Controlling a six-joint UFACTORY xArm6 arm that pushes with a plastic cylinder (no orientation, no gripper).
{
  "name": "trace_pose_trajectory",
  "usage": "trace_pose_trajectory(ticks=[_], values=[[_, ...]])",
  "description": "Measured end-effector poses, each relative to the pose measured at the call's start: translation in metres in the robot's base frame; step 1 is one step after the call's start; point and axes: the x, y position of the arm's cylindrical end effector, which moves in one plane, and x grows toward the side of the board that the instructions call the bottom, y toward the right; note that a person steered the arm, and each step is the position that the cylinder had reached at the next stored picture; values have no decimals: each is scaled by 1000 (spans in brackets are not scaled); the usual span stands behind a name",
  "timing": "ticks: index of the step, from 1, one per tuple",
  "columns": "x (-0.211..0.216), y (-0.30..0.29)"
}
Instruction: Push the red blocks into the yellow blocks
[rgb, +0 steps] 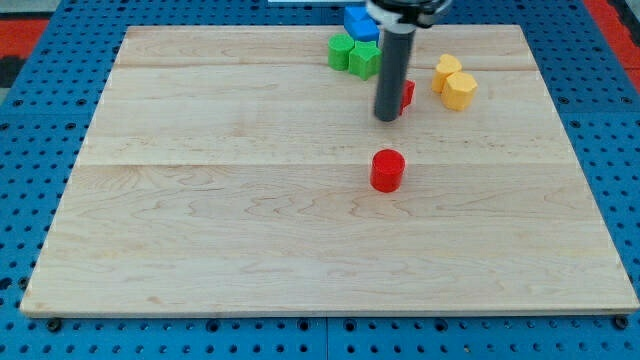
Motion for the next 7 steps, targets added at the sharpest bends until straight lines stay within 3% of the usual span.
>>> trace_pose_trajectory(ticks=[1,2,3,4,5,6,7], values=[[-23,-21],[-41,52],[-41,79],[-18,-7],[36,-87],[99,-71],[98,-9]])
